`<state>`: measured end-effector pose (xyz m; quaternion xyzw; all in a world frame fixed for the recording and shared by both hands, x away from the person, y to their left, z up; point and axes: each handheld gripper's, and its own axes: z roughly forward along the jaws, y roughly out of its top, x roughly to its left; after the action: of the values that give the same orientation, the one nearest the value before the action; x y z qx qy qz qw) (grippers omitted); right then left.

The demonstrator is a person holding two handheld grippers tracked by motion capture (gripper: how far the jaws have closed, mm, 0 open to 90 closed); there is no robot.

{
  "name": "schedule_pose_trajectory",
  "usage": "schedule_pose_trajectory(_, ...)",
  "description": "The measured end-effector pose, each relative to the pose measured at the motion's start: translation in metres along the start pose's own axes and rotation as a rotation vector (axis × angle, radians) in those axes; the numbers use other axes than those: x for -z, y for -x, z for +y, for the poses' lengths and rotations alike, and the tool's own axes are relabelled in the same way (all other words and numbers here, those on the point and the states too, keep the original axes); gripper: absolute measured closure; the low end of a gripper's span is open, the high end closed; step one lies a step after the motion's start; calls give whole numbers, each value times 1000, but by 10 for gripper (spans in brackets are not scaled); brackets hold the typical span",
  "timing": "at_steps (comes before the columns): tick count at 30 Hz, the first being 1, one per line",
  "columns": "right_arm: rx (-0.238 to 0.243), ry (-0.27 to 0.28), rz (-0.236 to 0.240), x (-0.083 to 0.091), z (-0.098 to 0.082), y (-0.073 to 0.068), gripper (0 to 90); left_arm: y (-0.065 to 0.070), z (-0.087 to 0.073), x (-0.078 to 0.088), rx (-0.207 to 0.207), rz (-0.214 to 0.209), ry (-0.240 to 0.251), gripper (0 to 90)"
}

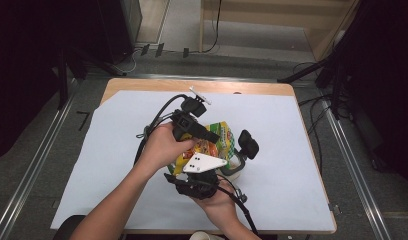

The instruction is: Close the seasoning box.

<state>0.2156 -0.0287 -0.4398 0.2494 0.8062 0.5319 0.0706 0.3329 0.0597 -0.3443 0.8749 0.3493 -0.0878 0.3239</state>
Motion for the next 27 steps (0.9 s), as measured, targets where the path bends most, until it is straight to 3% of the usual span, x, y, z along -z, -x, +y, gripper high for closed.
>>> schedule_pose_trajectory(13, 0, -1, 2, 0, 0, 0, 648, 1, 0, -1, 0, 8, -6, 743)
schedule_pose_trajectory(18, 5, -5, 1, 0, 0, 1, 648, 1, 2, -2, 0, 19, -35, 733)
schedule_pose_trajectory(20, -3, 3, 6, 0, 0, 1, 649, 4, 3, -1, -16, 35, -45, 729)
schedule_pose_trajectory(27, -13, 9, 0, 1, 0, 2, 650, 4, 6, -4, -43, 16, -42, 721)
